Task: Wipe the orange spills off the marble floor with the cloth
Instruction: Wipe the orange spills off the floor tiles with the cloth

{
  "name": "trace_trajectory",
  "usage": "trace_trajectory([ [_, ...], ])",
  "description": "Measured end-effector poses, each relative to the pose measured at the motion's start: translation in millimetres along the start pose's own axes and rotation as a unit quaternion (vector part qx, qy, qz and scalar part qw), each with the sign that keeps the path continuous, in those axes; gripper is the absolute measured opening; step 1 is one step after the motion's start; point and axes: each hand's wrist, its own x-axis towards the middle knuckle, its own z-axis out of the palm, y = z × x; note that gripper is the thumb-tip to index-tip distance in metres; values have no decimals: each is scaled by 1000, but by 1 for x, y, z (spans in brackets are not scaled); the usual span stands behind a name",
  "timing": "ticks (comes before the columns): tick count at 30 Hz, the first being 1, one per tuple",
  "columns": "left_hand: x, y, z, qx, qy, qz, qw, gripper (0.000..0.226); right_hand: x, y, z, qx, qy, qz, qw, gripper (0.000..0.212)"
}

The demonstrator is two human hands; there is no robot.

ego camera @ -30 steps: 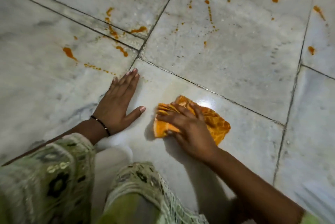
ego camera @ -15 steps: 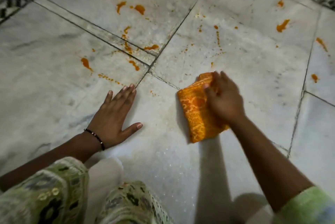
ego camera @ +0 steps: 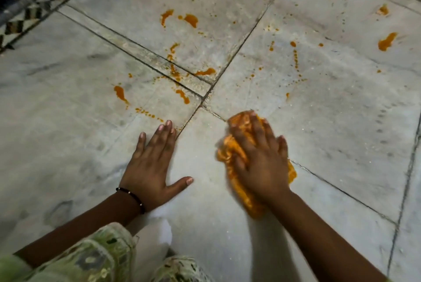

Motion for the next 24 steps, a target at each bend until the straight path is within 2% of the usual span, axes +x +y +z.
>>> trace_trajectory([
  [3,0,0,0,2,-2,5,1000,99,34,17,-9,-1,9,116,993,61],
  [5,2,0,1,7,-6,12,1000,98,70,2,-13,20,26,192,981,59],
  [6,2,0,1,10,-9,15,1000,98,82,-11,-12,22,24,203,979,60],
  [7,2,0,1,9,-13,14,1000,97,88,-26,-9,16,17,182,983,62],
  [11,1,-1,0,17,-15,16,1000,96,48,-72,10,11,15,-9,1000,63],
  [14,0,-1,0,1,-5,17,1000,95,-6,-47,13,13,6,-77,997,61],
  [16,1,-1,0,-8,4,26,1000,93,-27,-7,9,25,14,-85,996,61],
  [18,1,-1,2,-16,12,34,999,92,-28,35,-1,9,22,-40,999,63],
  [20,4,3,2,-29,15,33,999,93,-5,58,-10,2,43,64,997,64],
  [22,21,16,0,-43,24,50,998,94,38,52,-14,16,79,179,981,63],
  [24,51,33,-4,-39,30,91,995,95,74,28,-14,41,60,225,972,60],
])
